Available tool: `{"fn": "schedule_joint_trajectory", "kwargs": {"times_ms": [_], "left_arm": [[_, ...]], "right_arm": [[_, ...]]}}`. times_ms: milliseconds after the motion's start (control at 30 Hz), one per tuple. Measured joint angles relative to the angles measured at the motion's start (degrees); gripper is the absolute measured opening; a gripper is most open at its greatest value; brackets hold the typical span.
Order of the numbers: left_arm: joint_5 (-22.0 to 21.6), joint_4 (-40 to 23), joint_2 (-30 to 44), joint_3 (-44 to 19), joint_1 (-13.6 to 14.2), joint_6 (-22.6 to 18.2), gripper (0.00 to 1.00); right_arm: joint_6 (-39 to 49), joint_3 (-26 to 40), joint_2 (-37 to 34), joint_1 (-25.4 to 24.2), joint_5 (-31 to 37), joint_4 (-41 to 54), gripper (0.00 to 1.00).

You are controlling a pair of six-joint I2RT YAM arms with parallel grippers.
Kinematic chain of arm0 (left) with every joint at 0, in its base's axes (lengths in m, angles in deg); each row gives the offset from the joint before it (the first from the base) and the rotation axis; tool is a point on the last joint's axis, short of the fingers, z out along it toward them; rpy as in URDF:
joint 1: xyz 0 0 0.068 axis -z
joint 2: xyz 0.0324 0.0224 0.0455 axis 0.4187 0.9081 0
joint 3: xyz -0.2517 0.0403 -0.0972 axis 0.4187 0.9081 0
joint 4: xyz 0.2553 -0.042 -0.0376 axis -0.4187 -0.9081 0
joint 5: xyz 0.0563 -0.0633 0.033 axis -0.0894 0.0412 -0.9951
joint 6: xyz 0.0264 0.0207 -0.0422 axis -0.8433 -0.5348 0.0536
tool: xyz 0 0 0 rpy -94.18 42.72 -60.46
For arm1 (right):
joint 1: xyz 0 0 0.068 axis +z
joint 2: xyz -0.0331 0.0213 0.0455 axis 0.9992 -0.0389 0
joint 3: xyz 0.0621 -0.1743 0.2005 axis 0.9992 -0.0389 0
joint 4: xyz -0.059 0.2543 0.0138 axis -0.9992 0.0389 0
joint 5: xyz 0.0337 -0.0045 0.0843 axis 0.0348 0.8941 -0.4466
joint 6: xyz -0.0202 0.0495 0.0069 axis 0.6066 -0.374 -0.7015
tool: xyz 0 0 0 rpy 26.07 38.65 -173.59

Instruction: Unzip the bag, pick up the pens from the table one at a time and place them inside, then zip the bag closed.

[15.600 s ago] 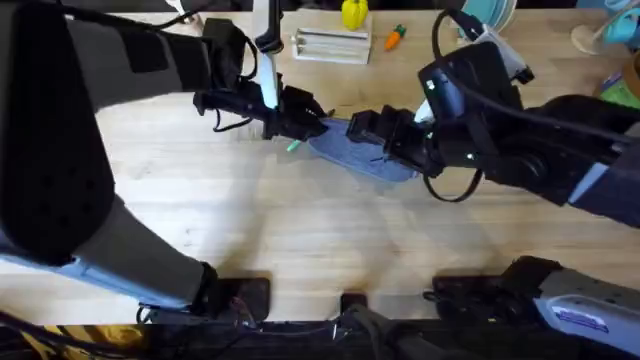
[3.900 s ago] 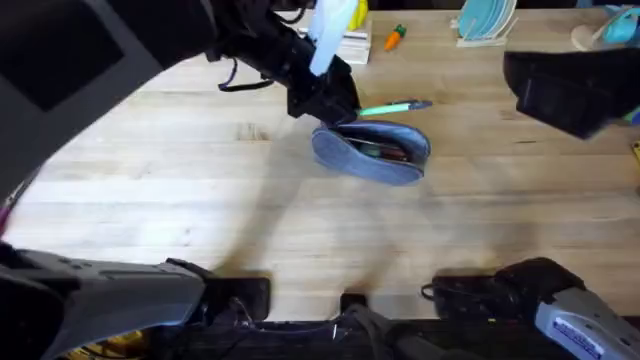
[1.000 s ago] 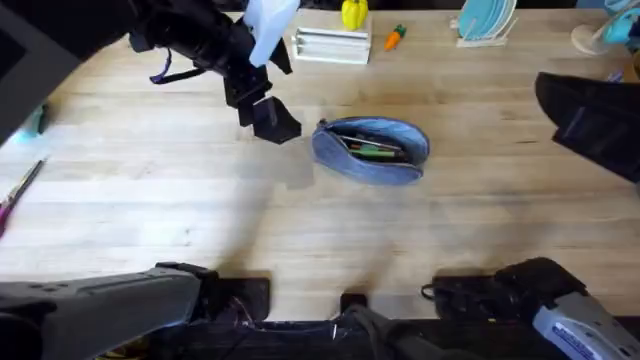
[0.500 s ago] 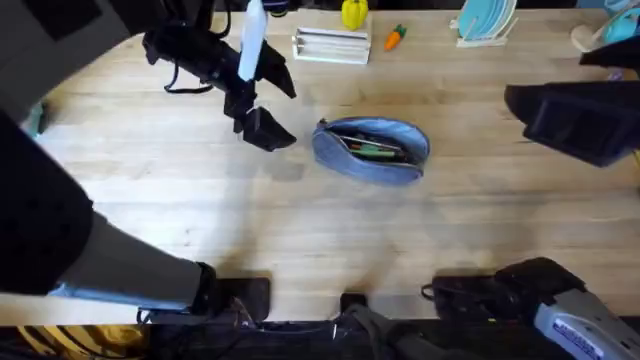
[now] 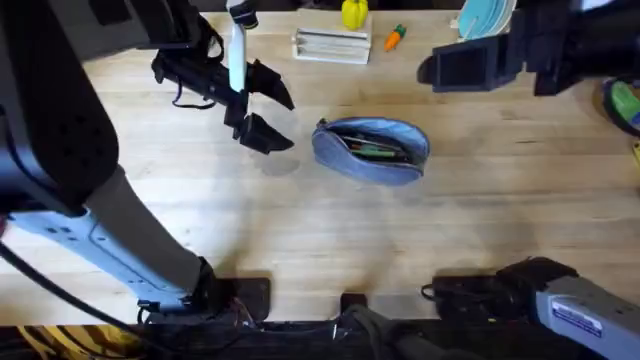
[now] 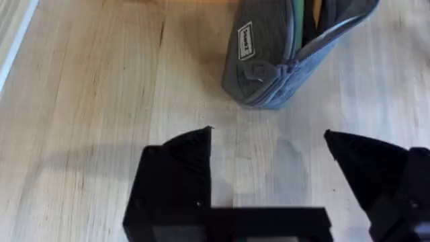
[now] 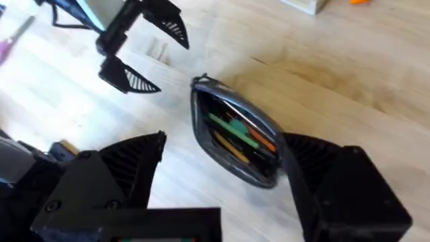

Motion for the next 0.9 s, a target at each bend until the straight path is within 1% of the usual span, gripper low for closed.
{"fn": "schedule_joint_trajectory", "kwargs": {"times_ms": [200,400,667,900], "left_arm": [[0.2,0.2,1.2,0.0,0.0,-1.3,0.994],[0.3,0.5,1.2,0.0,0.0,-1.6,0.993],[0.3,0.5,1.2,0.0,0.0,-1.8,0.993],[0.3,0.5,1.2,0.0,0.0,-1.8,0.993]], "right_arm": [[-1.4,0.0,-8.4,4.0,-3.3,-7.1,0.997],[-2.0,0.0,-16.1,8.2,-3.8,-14.6,0.997],[-2.1,0.0,-26.4,8.6,-4.0,-21.3,0.997],[-3.0,0.0,-34.5,8.7,-4.0,-22.3,0.997]]}}
